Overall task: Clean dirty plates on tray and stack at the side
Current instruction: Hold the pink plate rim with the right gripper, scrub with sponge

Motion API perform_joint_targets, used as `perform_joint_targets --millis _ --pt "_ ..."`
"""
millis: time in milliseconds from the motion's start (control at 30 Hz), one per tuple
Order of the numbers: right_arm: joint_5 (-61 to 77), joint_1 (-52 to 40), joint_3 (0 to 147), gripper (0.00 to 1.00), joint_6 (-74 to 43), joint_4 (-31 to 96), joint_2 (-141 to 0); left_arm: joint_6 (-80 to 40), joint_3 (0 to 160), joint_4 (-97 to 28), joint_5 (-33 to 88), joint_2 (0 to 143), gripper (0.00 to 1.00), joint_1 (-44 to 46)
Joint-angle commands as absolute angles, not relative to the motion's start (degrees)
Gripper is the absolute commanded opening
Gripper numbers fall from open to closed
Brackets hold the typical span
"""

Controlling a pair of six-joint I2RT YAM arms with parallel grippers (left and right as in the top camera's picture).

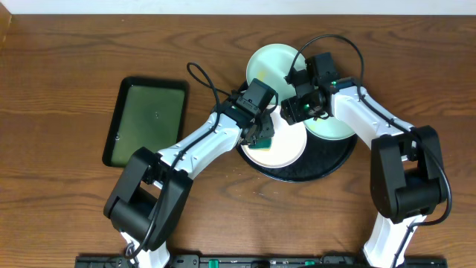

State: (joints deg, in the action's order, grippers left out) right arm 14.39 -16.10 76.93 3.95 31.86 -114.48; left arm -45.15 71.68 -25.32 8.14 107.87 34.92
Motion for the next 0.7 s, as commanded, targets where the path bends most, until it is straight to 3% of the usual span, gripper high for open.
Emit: perform_joint_targets --millis 0,367,500,667 --pt "11.9 -16.9 78.1 0.69 6.3 31.7 -114.1 -44.6 71.5 -25.5 6.7 107.3 0.42 34.7" --pt "12.2 -17.9 84.2 0.69 6.8 37.0 -114.1 -44.6 71.5 -25.4 6.7 107.3 0.42 34.7" --pt "12.2 -18.7 84.5 0.61 10.0 36.6 -114.3 -44.6 71.5 -25.4 6.3 107.3 0.42 34.7" --pt "11.8 -18.8 84.5 0.6 11.2 37.4 -117.3 -44.6 71.5 -25.5 6.3 107.3 0.42 34.7"
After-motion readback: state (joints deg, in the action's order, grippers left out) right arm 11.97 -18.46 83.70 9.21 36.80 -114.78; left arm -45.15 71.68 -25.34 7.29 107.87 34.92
